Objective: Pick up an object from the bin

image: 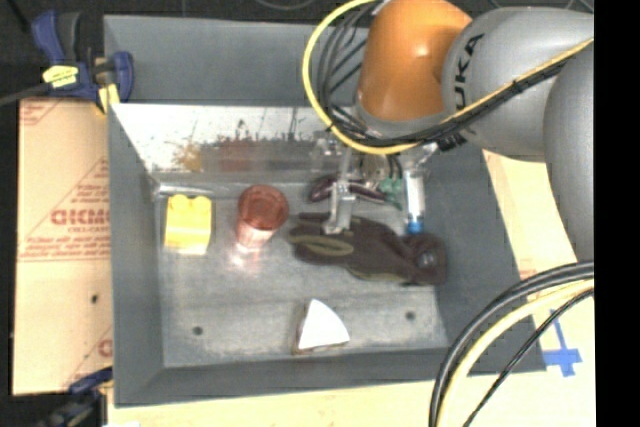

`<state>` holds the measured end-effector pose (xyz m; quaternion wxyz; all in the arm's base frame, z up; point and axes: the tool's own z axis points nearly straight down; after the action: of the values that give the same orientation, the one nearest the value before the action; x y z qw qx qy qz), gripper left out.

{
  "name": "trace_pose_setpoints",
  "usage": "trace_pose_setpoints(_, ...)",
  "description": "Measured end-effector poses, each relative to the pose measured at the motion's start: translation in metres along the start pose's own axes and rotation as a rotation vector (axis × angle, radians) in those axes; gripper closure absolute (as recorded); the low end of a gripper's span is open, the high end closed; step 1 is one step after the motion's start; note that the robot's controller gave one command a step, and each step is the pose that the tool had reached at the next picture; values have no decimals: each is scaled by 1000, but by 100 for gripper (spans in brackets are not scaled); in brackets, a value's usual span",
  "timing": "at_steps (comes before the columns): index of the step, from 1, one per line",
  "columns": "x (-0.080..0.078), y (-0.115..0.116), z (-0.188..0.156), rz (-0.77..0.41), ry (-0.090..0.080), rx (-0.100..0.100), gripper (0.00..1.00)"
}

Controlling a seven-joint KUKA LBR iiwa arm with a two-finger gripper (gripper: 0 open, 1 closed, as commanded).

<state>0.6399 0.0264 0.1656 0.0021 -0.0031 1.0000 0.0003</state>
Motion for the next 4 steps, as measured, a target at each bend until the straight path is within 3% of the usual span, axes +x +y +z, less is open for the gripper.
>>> trace_pose_setpoints(1,9,-44,67,-30,-2,1,0)
trace_pose_setpoints(2,14,-62,93,-46,3,-1,0)
trace_pose_setpoints(3,19,-59,93,70,0,-1,0)
trace_pose_setpoints(4,17,-61,92,24,2,0,0)
